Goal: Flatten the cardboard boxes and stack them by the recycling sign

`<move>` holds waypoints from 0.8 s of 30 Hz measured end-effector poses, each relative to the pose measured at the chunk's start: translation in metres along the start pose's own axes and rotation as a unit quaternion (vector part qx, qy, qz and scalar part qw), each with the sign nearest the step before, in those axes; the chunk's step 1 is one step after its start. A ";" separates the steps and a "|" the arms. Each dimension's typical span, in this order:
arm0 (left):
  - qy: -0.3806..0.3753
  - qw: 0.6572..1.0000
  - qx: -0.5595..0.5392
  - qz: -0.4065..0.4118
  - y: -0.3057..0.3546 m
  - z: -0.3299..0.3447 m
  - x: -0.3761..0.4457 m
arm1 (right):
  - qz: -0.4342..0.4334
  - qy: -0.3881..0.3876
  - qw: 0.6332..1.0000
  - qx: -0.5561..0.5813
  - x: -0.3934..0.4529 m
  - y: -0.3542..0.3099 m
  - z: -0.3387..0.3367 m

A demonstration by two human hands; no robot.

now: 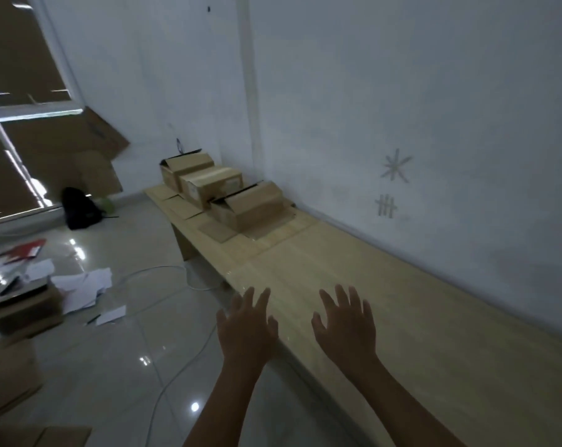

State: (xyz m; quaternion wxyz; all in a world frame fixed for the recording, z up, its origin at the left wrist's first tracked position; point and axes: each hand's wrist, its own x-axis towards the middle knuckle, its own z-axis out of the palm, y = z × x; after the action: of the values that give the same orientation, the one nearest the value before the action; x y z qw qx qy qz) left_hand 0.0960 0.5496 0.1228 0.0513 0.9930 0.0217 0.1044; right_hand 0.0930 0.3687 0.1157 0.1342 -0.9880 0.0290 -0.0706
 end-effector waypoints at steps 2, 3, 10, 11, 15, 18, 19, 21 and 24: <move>0.003 1.000 -0.016 -0.013 -0.024 0.008 0.047 | -0.002 -0.014 1.000 0.009 0.049 -0.024 0.019; 0.003 1.000 -0.022 -0.017 -0.037 0.012 0.069 | -0.004 -0.025 1.000 0.006 0.072 -0.036 0.029; -0.004 0.999 -0.035 -0.013 -0.116 0.034 0.216 | -0.013 -0.030 0.999 0.043 0.207 -0.112 0.066; -0.003 0.999 -0.036 -0.015 -0.128 0.040 0.238 | -0.010 -0.028 0.998 0.052 0.227 -0.122 0.074; -0.007 0.999 -0.032 -0.002 -0.172 0.070 0.340 | -0.001 -0.027 0.998 0.060 0.311 -0.155 0.111; -0.022 0.999 -0.031 0.021 -0.201 0.093 0.431 | 0.026 -0.024 0.997 0.064 0.391 -0.182 0.140; -0.023 0.999 -0.035 0.029 -0.209 0.099 0.459 | 0.034 -0.023 0.997 0.063 0.417 -0.190 0.145; -0.036 0.997 -0.051 0.047 -0.230 0.115 0.523 | 0.053 -0.030 0.996 0.067 0.481 -0.213 0.162; -0.061 0.994 -0.066 0.068 -0.256 0.144 0.611 | 0.079 -0.053 0.990 0.102 0.572 -0.243 0.190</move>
State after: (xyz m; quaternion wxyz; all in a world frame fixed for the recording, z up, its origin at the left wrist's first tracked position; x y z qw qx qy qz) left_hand 0.7153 0.8228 0.0809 0.1108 0.9911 -0.0560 0.0486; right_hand 0.6958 0.6083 0.0753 0.2404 -0.9662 0.0928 -0.0099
